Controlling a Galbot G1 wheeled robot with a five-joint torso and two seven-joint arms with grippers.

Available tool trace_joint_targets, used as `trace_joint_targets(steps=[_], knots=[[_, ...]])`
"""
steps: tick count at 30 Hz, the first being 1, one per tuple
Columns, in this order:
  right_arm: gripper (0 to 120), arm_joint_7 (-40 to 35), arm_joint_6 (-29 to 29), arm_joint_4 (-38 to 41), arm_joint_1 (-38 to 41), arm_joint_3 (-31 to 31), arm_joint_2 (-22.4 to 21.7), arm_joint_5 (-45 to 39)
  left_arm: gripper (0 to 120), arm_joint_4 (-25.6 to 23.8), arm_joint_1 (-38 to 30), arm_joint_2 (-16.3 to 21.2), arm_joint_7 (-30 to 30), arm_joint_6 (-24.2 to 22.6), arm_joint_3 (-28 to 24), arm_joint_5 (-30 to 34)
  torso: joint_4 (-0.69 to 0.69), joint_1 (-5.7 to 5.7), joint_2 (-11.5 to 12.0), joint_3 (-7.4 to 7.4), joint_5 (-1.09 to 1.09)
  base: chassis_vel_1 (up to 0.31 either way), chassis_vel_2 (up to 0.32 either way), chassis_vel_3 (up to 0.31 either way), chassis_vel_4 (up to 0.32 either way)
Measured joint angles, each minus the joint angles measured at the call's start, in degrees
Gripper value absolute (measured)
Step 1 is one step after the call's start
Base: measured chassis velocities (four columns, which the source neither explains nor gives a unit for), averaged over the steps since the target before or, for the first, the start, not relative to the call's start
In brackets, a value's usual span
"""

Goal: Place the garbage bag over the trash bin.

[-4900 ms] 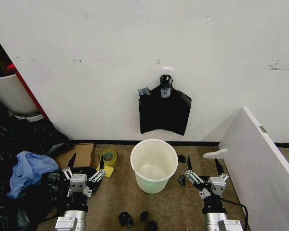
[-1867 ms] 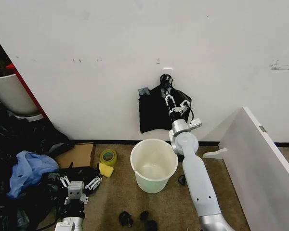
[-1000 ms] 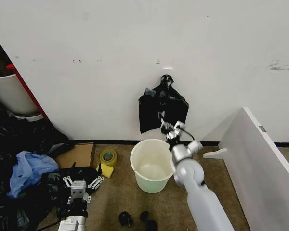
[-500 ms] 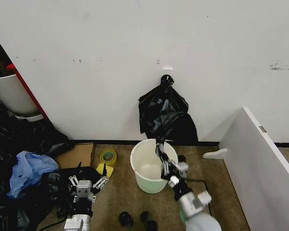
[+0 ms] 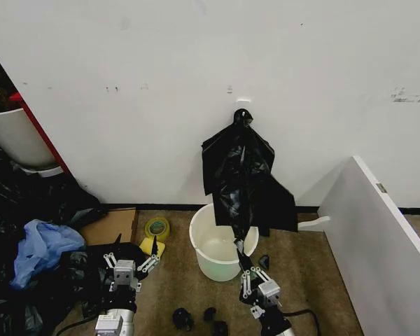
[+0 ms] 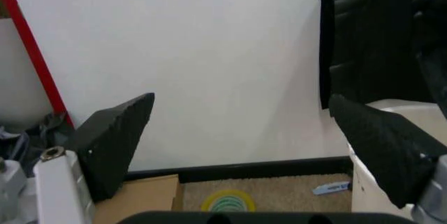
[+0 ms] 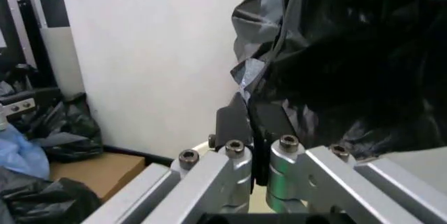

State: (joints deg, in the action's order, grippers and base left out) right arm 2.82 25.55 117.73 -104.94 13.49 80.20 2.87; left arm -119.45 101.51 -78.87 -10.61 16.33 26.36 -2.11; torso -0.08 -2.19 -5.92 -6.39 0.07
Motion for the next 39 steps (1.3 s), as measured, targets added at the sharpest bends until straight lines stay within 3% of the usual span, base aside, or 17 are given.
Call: trace_joint_targets(steps=[6, 11, 13, 16, 19, 21, 24, 25, 29, 33, 34, 39], knots=[[0, -1.49, 0.29, -0.1, -0.29, 0.0, 0.69, 3.45, 99, -0.34, -0.6, 0.93, 0.03, -0.85, -1.2, 1.79, 0.0, 0.0, 0.0, 0.0, -0.03, 0.0, 0.0, 0.0, 0.0], [0, -2.12, -3.39, 0.04, 1.9, -0.89, 1.09, 0.53, 99, -2.0, -3.47, 4.45, 0.55, -3.79, -3.4, 4.96, -0.08, 0.0, 0.0, 0.0, 0.09, 0.0, 0.0, 0.0, 0.0], [0, -2.34, -6.11, 0.39, 4.96, -1.62, 1.3, -1.75, 99, -3.41, -7.08, 7.73, 1.23, -6.18, -4.75, 7.99, -0.07, 0.0, 0.0, 0.0, 0.05, 0.0, 0.0, 0.0, 0.0], [0, -2.34, -8.1, -0.99, 9.96, -0.86, 0.94, -2.4, 99, -4.91, -12.29, 13.22, 2.07, -8.81, -6.44, 13.06, -0.06, -0.01, 0.0, -0.01, 0.27, 0.0, 0.0, 0.0, 0.0], [0, -2.33, -8.69, -1.66, 12.44, -0.61, -0.02, -2.5, 99, -5.75, -13.86, 15.84, 2.65, -9.75, -6.78, 15.19, -0.09, -0.02, 0.0, -0.02, 0.21, 0.0, 0.0, 0.0, 0.0], [0, -2.21, -9.3, -3.78, 17.23, -0.56, -2.79, -2.25, 99, -7.44, -15.83, 20.46, 3.76, -11.36, -7.35, 18.89, 0.0, -0.02, 0.01, -0.02, 0.16, 0.0, 0.0, 0.0, 0.0], [0, -1.83, -8.76, -5.49, 18.61, -0.11, -4.69, -0.15, 99, -7.88, -21.83, 25.23, 4.18, -14.15, -10.5, 23.42, -0.02, -0.01, 0.0, -0.01, 0.12, 0.0, 0.0, 0.0, 0.0], [0, -1.83, -8.76, -5.49, 18.61, -0.11, -4.69, -0.15, 99, -7.88, -21.83, 25.23, 4.18, -14.15, -10.5, 23.42, -0.02, -0.01, 0.0, -0.01, 0.12, 0.0, 0.0, 0.0, 0.0], [0, -1.6, -7.26, -6.81, 18.93, 1.08, -5.24, 3.06, 98, -7.19, -32.62, 29.24, 3.16, -18.27, -17.09, 30.42, -0.04, -0.02, 0.01, -0.02, 0.1, 0.0, 0.0, 0.0, 0.0], [0, -1.61, -6.16, -7.24, 18.84, 2.13, -4.75, 4.4, 97, -5.64, -48.93, 32.47, 1.33, -23.63, -27.06, 41.27, -0.04, -0.01, 0.0, -0.01, 0.11, 0.0, 0.0, 0.0, 0.0], [0, -1.61, -6.16, -7.24, 18.84, 2.13, -4.75, 4.4, 97, -5.64, -48.93, 32.47, 1.33, -23.63, -27.06, 41.27, -0.04, -0.01, 0.0, -0.01, 0.11, 0.0, 0.0, 0.0, 0.0], [0, -2.23, -5.15, -7.84, 18.42, 2.52, -3.74, 5.0, 95, -1.67, -64.28, 32.58, -1.8, -30.16, -38.01, 47.3, -0.04, -0.01, 0.01, -0.01, 0.09, 0.0, 0.0, 0.0, 0.0]])
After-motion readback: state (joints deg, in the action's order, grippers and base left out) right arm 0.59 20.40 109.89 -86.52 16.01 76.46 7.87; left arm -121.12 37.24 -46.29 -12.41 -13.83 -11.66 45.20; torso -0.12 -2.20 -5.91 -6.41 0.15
